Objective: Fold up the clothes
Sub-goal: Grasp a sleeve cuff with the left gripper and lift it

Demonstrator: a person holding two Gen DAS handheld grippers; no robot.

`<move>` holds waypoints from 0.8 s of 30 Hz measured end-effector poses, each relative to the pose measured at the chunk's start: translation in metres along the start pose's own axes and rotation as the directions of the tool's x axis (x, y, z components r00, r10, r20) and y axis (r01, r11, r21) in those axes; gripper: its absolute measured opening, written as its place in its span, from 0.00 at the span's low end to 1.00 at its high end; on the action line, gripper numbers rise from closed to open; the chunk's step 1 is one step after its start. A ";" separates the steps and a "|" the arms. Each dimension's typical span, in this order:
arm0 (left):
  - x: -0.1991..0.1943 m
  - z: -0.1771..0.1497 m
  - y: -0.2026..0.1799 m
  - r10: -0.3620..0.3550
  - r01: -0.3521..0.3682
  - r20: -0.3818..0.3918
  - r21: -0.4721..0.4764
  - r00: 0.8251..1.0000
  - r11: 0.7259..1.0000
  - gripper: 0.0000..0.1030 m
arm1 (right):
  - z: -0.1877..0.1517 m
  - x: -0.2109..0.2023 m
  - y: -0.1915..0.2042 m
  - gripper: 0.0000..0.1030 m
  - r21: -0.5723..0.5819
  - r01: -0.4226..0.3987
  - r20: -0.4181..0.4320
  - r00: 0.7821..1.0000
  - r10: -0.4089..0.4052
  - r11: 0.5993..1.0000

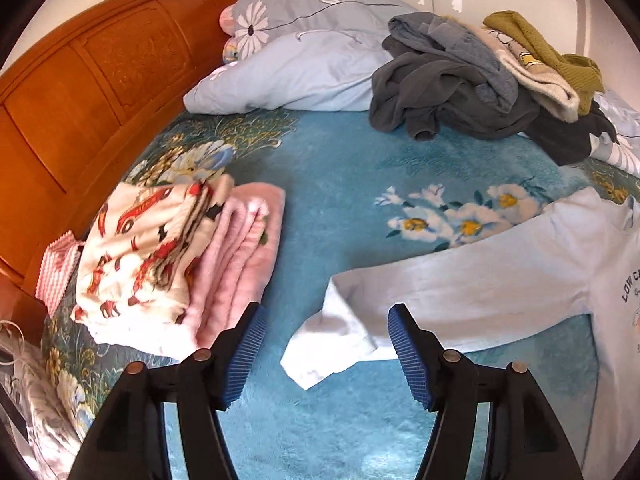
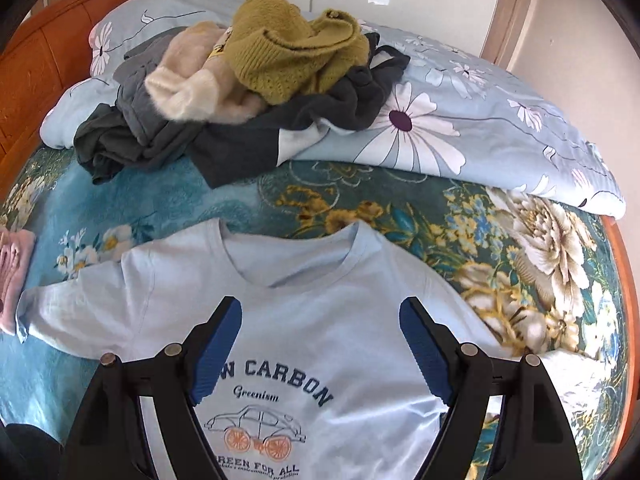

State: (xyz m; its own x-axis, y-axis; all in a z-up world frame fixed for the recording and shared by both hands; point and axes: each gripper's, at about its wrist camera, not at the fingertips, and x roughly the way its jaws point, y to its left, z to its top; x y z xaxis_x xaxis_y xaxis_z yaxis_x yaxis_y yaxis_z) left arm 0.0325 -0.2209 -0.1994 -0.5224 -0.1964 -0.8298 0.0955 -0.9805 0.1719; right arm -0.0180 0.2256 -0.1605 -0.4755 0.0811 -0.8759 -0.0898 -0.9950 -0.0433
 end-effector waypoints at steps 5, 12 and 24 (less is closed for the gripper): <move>0.013 -0.006 0.005 -0.085 0.082 -0.032 -0.077 0.996 0.994 0.66 | -0.020 0.011 0.013 0.80 -0.010 -0.047 -0.053 0.998 0.046 0.999; 0.053 -0.014 -0.001 0.023 -0.026 -0.170 -0.016 0.985 1.000 0.66 | -0.026 0.019 0.027 0.80 -0.027 -0.096 -0.086 0.992 0.093 0.995; 0.032 -0.012 0.047 -0.157 0.086 -0.211 -0.313 0.965 0.946 0.06 | -0.026 0.019 0.032 0.80 -0.004 -0.178 -0.096 0.980 0.177 0.984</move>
State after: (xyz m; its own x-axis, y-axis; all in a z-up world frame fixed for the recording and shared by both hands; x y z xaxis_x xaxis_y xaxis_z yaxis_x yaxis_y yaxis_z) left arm 0.0309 -0.2730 -0.2241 -0.3405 -0.0377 -0.9395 0.3108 -0.9476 -0.0746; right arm -0.0068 0.1937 -0.1914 -0.3981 -0.1020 -0.9117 -0.0001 -0.9938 0.1112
